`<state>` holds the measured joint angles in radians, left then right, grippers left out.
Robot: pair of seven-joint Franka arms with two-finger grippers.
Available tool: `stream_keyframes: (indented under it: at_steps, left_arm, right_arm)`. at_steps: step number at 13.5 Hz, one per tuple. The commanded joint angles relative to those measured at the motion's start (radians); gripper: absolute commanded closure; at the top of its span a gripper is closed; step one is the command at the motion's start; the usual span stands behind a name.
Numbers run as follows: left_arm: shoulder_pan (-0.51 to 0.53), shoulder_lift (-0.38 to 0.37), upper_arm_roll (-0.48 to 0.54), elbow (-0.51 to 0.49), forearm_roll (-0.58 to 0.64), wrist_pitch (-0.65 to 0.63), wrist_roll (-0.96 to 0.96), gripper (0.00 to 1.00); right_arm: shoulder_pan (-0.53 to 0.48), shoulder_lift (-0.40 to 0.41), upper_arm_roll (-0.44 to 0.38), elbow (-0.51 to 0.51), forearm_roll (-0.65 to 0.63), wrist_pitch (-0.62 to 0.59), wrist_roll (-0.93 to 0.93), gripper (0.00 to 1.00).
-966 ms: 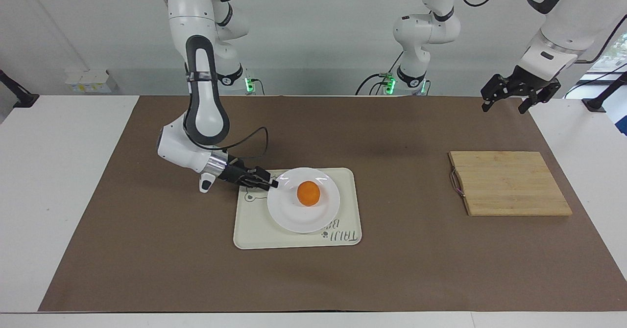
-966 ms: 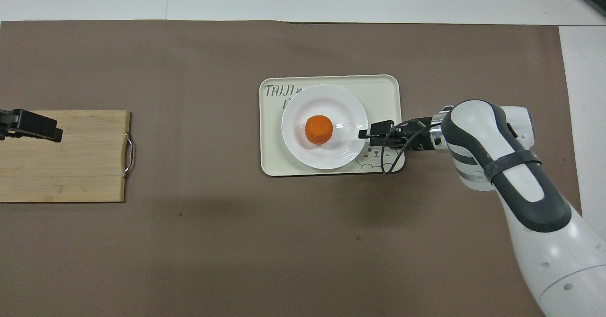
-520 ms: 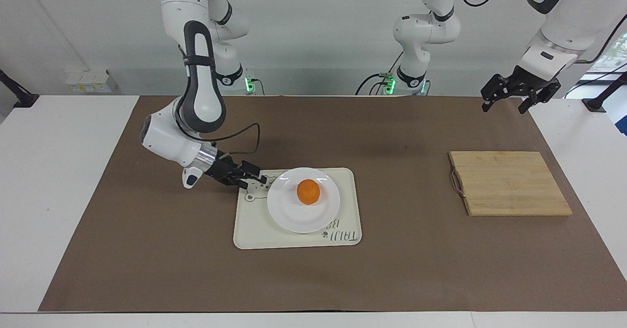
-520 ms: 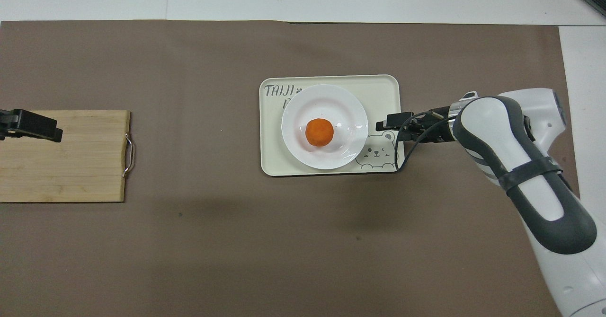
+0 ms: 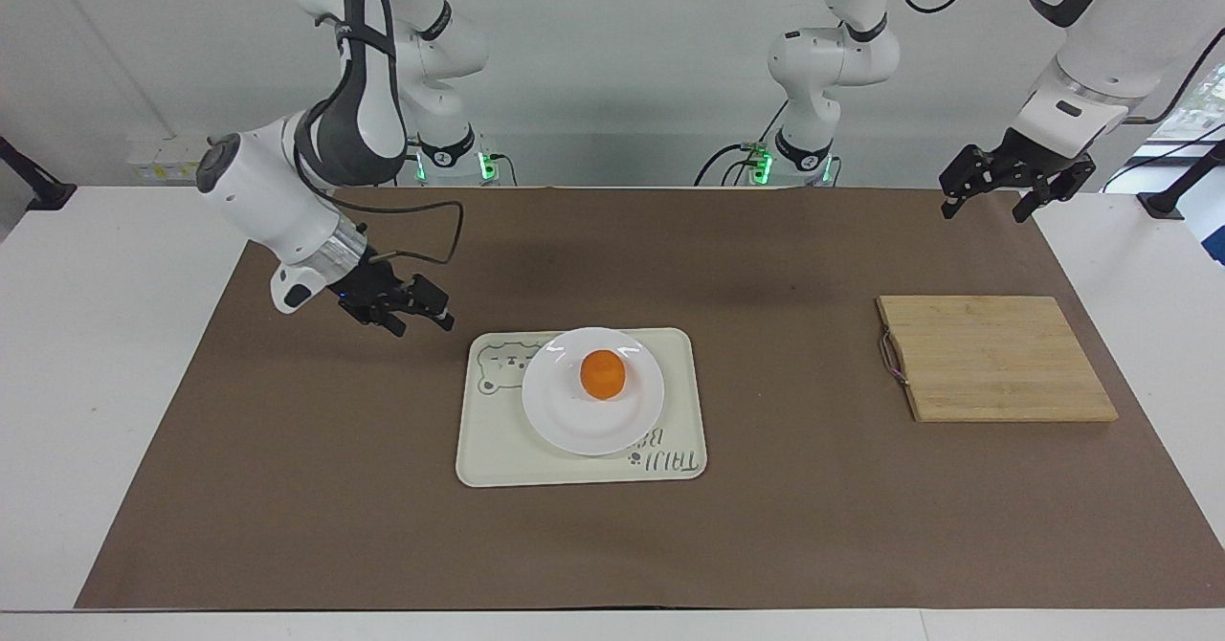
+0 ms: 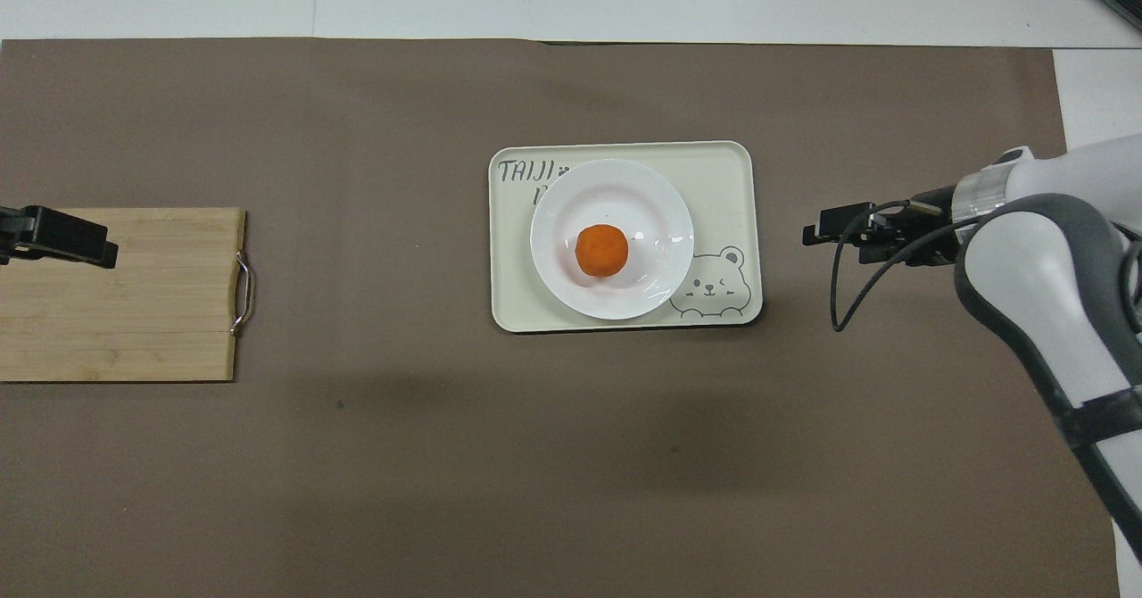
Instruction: Place orange and plate with both arms
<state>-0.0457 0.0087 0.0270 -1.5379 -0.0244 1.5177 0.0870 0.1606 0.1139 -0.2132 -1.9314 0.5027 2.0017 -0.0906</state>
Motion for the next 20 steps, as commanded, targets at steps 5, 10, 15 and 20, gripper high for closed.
stream_keyframes:
  at_steps: [5, 10, 15, 20]
  left_arm:
    - [0.009, -0.01, -0.005, -0.005, 0.0, -0.013, -0.007, 0.0]
    - [0.009, -0.01, -0.005, -0.005, 0.0, -0.013, -0.007, 0.0]
    - [0.009, -0.01, -0.005, -0.005, 0.0, -0.013, -0.006, 0.0]
    - [0.009, -0.01, -0.005, -0.005, 0.0, -0.013, -0.007, 0.0]
  right_arm:
    - [-0.058, -0.14, 0.009, 0.029, -0.349, -0.151, 0.055, 0.0]
    - [-0.062, -0.14, 0.012, 0.227, -0.429, -0.323, 0.057, 0.0]
    - [-0.053, -0.14, 0.018, 0.398, -0.498, -0.458, 0.055, 0.0]
    - [-0.049, -0.175, 0.028, 0.373, -0.52, -0.463, 0.057, 0.0]
